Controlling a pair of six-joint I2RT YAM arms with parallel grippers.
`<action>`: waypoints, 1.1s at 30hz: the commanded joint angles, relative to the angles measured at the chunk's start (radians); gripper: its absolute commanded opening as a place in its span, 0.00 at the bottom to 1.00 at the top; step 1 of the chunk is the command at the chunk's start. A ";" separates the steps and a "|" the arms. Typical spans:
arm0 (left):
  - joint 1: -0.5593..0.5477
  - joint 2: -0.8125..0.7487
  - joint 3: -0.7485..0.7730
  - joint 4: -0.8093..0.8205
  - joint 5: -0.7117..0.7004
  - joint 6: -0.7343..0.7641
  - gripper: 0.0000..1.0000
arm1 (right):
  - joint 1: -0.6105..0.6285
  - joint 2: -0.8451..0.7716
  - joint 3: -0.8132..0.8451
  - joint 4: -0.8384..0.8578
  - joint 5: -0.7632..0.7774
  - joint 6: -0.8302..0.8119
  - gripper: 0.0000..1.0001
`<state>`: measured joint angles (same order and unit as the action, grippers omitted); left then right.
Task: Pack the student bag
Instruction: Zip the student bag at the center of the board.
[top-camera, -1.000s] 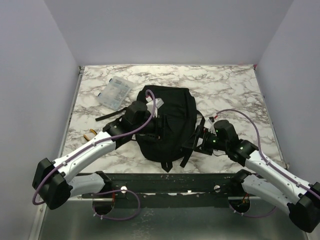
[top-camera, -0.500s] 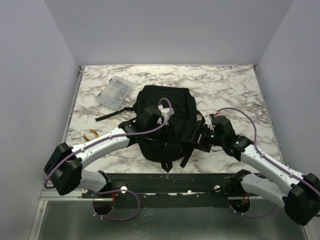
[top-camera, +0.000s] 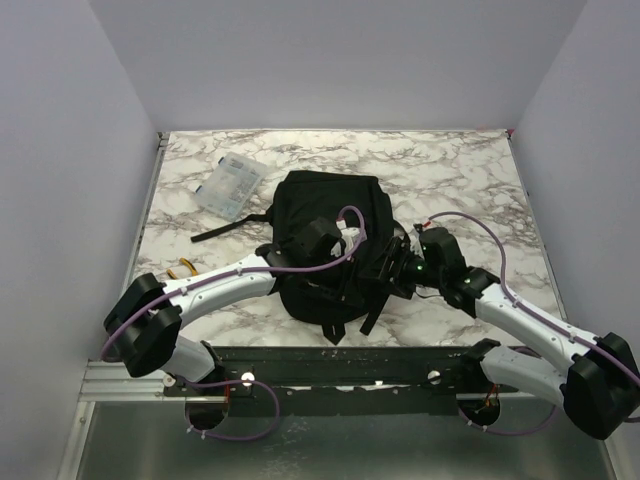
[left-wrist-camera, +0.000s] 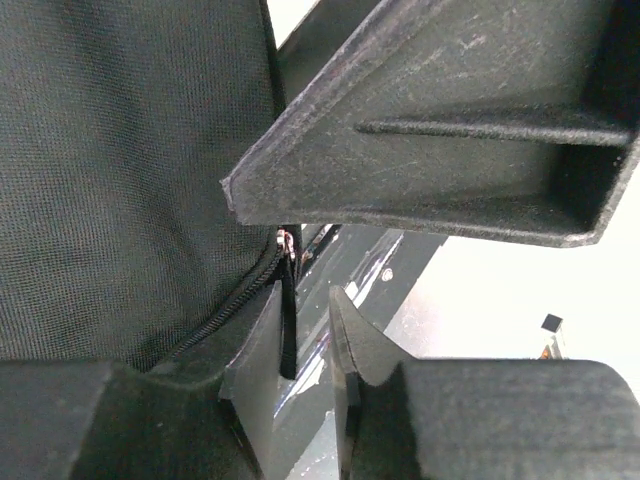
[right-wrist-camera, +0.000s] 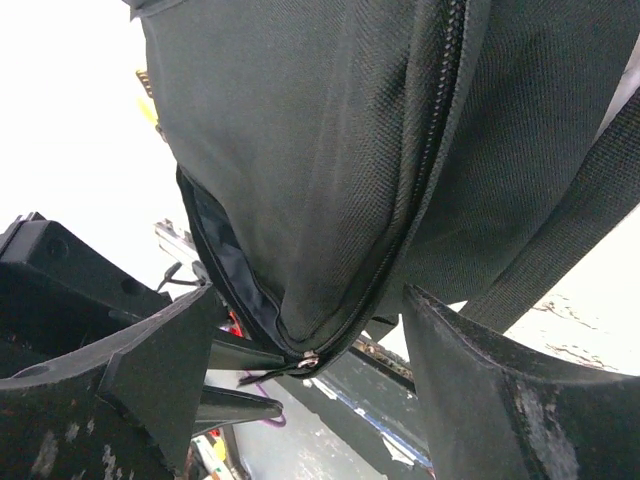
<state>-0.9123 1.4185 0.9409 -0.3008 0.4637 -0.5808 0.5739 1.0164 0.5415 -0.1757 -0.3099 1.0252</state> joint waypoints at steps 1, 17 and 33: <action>-0.018 0.031 0.025 -0.009 0.023 0.001 0.24 | -0.005 0.037 0.020 0.034 -0.051 -0.010 0.76; -0.026 0.051 0.038 -0.078 -0.069 0.018 0.15 | 0.007 0.106 -0.018 0.138 -0.036 0.039 0.70; -0.025 0.036 0.055 -0.179 -0.210 0.056 0.00 | -0.002 0.126 -0.067 0.178 0.131 0.103 0.00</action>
<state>-0.9318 1.4845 0.9749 -0.3862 0.3748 -0.5610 0.5854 1.1469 0.4969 -0.0086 -0.2981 1.0992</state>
